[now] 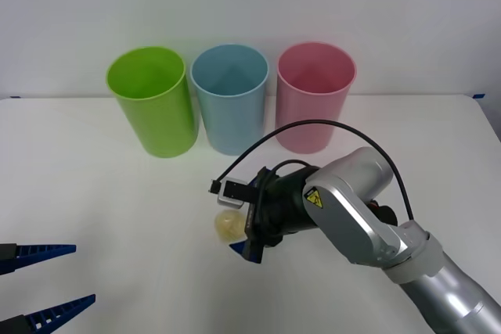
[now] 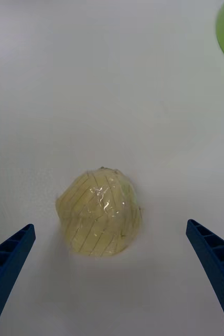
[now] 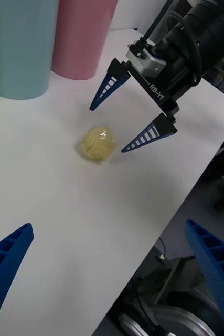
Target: Put cans in the blue bin and PET bottles in the pink bin and trash in the green bin.
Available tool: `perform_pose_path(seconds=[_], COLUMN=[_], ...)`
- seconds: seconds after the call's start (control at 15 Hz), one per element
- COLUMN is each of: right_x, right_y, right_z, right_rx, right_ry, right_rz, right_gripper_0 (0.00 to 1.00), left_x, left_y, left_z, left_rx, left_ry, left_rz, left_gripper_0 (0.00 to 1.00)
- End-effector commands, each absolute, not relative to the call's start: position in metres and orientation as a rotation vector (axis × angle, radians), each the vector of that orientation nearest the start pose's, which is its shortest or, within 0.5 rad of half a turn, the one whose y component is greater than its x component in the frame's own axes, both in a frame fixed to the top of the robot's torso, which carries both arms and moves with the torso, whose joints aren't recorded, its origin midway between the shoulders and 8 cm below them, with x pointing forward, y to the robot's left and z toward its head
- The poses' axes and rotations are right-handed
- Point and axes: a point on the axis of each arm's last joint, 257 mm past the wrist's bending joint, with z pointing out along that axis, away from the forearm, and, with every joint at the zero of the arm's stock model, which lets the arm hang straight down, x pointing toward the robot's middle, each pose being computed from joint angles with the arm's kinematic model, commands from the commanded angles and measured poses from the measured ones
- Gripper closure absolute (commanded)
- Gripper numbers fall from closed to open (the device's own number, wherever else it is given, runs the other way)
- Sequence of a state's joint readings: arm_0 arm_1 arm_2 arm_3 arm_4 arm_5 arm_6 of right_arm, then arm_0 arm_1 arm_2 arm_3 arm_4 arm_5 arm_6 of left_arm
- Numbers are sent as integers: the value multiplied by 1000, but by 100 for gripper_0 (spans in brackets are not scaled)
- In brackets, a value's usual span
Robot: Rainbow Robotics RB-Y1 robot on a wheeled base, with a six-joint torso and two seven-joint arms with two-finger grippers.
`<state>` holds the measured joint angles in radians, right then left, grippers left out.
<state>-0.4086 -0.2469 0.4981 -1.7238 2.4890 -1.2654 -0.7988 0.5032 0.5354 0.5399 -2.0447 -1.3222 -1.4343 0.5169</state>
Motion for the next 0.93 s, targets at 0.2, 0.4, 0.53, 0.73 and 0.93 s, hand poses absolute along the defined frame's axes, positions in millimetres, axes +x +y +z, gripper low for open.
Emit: perform_pose_path(seconds=[0.2, 0.4, 0.53, 0.73, 0.93], right_x=[421, 423, 420, 416, 415], right_y=[34, 35, 35, 38, 44], right_z=[-308, -308, -315, -326, -323], right_rx=[-1667, -1669, -1680, -1686, -1681], right_ry=[1863, 1860, 1871, 1892, 1886], right_rz=[251, 235, 235, 256, 266], right_gripper_0=[0, 0, 0, 0, 0], left_x=[257, 257, 257, 257, 257], left_y=[273, 273, 273, 273, 273], left_z=[-205, -205, -205, -205, -205], left_rx=[796, 796, 796, 796, 796], left_ry=[1929, 1929, 1929, 1929, 1929], left_rz=[-751, -751, -751, -751, -751], left_gripper_0=[0, 0, 0, 0, 0])
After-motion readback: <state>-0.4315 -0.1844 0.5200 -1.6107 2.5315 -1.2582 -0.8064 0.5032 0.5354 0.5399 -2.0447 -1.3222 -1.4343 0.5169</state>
